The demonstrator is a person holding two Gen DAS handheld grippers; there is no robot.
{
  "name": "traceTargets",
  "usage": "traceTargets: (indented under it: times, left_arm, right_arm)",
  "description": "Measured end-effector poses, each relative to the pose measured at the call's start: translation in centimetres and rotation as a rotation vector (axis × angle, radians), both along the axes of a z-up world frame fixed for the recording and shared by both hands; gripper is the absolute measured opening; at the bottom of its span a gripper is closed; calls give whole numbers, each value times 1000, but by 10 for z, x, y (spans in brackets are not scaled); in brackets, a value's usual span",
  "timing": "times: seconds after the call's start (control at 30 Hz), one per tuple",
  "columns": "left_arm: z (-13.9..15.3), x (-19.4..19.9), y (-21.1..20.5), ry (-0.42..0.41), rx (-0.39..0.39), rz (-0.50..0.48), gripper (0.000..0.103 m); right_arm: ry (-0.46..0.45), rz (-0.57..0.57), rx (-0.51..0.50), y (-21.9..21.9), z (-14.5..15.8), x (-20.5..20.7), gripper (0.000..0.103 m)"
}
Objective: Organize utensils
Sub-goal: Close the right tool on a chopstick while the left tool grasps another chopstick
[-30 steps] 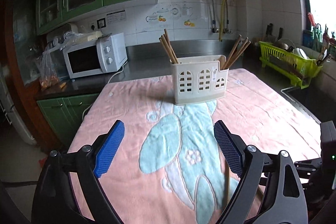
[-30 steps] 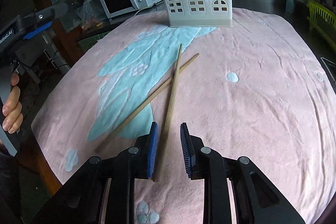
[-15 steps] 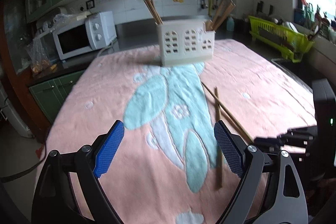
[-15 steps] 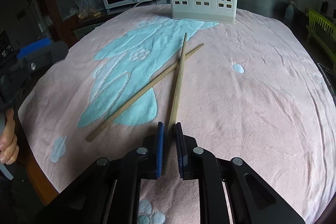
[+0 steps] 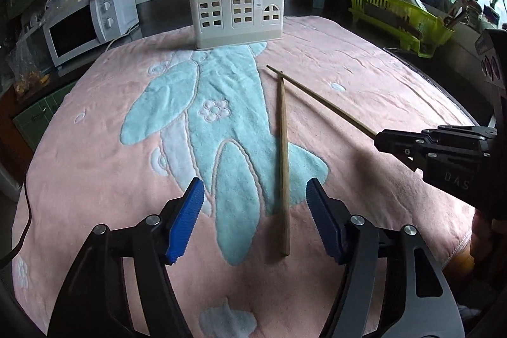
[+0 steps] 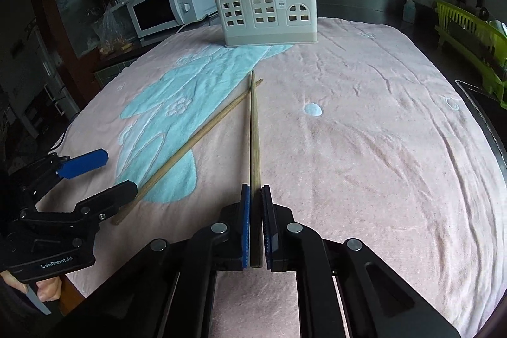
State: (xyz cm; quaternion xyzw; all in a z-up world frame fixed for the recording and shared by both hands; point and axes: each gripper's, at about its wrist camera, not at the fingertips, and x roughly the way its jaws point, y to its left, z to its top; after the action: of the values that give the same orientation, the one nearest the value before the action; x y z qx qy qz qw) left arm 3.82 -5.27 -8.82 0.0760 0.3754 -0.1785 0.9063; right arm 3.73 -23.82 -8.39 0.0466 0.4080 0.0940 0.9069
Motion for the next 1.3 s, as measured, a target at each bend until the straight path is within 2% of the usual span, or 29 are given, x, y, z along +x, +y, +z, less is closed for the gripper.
traceTargets:
  times: [0.17,0.23,0.43,0.53,0.8,1.03,1.17,1.3]
  left_arm:
    - [-7,6,-8,40,-16,-20,42]
    - [-6,6,-10,28,-10,-24,41]
    - [-10,9,-17,63,-4,-55,25]
    - [-13,12,-21,85,9,-62,21]
    - [-13,12,-25,83,33,-64,20]
    - [-11,14,-26,99,34,-59,6]
    - [-8,12,-23,93,26,-59,6]
    - [7,9,-17,49,1,-48,6]
  right_arm:
    - [10,-38,21,-11,-5,-1,7]
    - [7,-51,26,-13,-6,-3,7]
    - [30,-50,43,-13,-9,-4,7]
    - [40,-46,43,-12,-10,-4,7]
    - [46,-31,35,-9,-11,-8,10]
    - [41,-25,23,-9,-10,-11,7]
    - [16,-29,29,-12,-2,-16,7]
    - [-46,-26,23,-14,18,-23,7]
